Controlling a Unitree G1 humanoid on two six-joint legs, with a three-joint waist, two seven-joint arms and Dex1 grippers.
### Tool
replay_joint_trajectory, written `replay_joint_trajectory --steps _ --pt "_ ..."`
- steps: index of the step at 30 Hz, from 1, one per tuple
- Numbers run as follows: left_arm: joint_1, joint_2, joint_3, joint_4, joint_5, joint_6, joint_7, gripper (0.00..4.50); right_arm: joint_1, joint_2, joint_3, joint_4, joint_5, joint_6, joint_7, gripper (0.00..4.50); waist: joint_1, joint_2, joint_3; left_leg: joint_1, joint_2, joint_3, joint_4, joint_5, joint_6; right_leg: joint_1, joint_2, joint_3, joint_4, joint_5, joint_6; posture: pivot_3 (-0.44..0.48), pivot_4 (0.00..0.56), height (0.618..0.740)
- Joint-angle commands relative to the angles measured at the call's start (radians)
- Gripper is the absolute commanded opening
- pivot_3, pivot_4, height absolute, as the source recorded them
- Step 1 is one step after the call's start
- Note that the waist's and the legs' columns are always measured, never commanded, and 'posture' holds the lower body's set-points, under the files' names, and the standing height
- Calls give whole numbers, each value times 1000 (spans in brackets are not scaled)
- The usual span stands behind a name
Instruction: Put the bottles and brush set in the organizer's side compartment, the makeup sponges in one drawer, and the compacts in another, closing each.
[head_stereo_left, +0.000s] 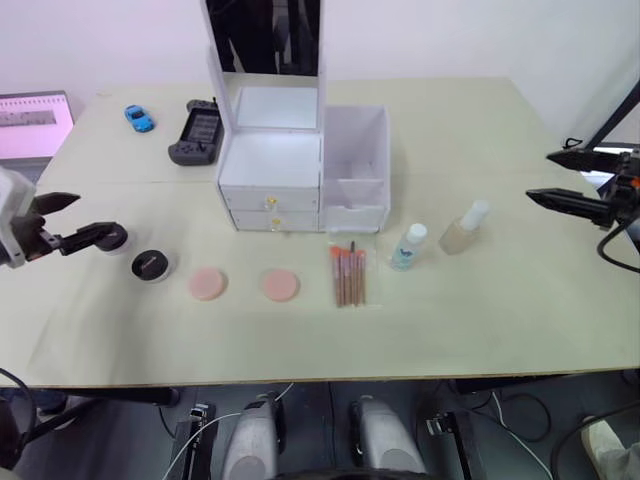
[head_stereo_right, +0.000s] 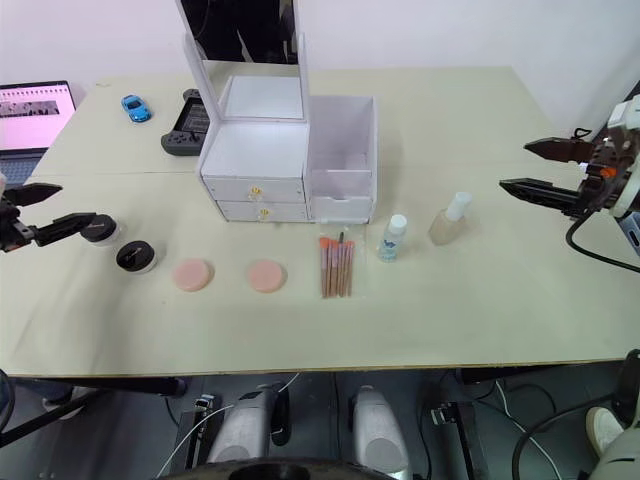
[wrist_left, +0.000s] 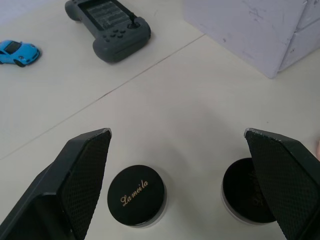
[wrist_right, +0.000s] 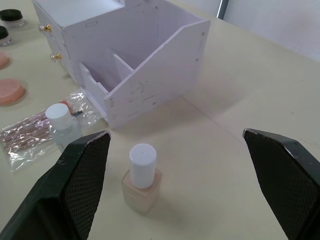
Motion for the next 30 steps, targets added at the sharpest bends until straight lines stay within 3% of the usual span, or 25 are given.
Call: replay_joint_trajectory --steps 1,21,25,30 --pt "5 16 50 -26 -20 -20 9 4487 -11 -4 -35 -6 13 -23 -11 4500 0 0 0 0 0 0 0 0 0 0 0 0 0 0 0 0 150 739" --pt "27 17 80 -69 -65 -13 -6 4487 31 4 -62 -13 35 -39 -28 4500 0 0 0 0 0 0 2 0 0 0 0 0 1 0 0 0 150 739" --pt "142 5 136 -312 -267 173 -175 4487 89 -6 -71 -136 78 79 -38 4500 -1 0 0 -1 0 0 2 0 1 0 0 0 1 0 0 0 150 739" --pt "198 -39 107 -562 -344 311 -100 4487 187 21 -103 -376 128 181 -142 4500 4 0 0 0 1 0 4 -1 1 0 0 0 4 -1 0 0 150 739"
